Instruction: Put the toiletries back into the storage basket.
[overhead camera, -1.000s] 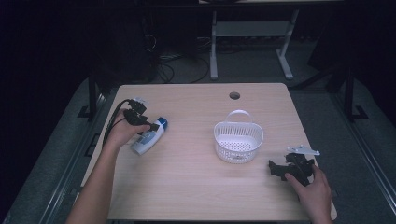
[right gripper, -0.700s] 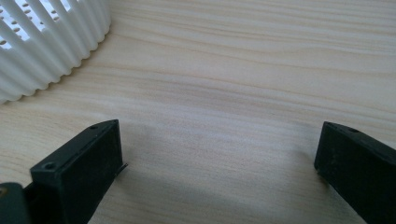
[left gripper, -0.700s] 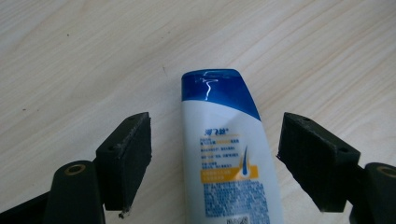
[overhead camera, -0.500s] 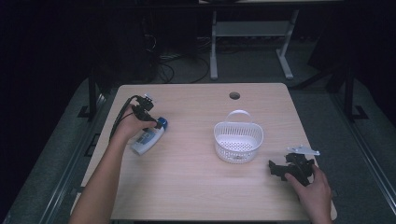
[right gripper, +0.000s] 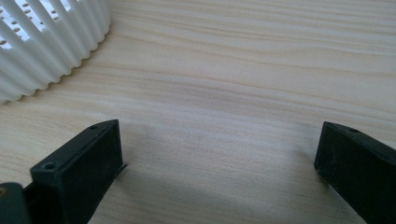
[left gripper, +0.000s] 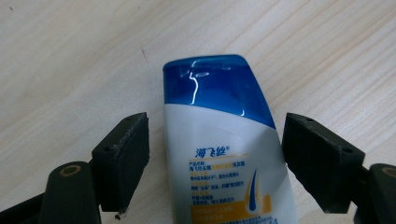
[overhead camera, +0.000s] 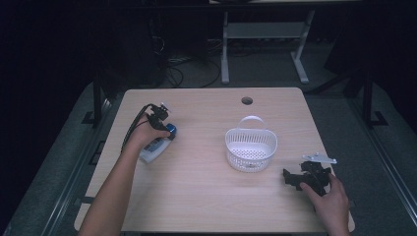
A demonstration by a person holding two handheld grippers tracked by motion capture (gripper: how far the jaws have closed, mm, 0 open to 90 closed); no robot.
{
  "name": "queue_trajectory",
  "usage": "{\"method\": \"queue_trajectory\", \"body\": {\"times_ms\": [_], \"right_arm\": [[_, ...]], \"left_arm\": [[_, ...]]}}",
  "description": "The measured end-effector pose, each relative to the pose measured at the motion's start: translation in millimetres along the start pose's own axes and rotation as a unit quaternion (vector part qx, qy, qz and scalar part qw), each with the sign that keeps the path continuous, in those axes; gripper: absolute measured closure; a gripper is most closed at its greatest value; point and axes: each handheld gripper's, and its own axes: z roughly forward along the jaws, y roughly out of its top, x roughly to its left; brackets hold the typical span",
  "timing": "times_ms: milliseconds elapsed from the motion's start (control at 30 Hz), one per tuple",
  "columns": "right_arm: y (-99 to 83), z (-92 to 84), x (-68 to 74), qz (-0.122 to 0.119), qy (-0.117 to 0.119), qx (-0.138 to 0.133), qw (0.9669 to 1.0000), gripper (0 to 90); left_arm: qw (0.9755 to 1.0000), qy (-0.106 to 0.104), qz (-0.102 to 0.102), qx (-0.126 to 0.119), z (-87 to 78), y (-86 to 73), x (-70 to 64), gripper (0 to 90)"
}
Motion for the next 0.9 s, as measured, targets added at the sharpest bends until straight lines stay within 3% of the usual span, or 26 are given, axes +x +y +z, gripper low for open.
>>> {"method": "queue_trajectory", "body": {"times_ms": [667, 900], "right_arm": [[0.0, 0.0, 0.0, 0.0, 0.0, 0.0, 1.0, 0.4], [0.0, 0.0, 0.0, 0.0, 0.0, 0.0, 1.0, 0.4]], "left_arm": [[0.9997, 0.002, 0.0, 0.024, 11.4, 2.0, -3.8, 25.0], [0.9997, -0.002, -0.002, 0.024, 11.4, 2.0, -3.5, 30.2]]}}
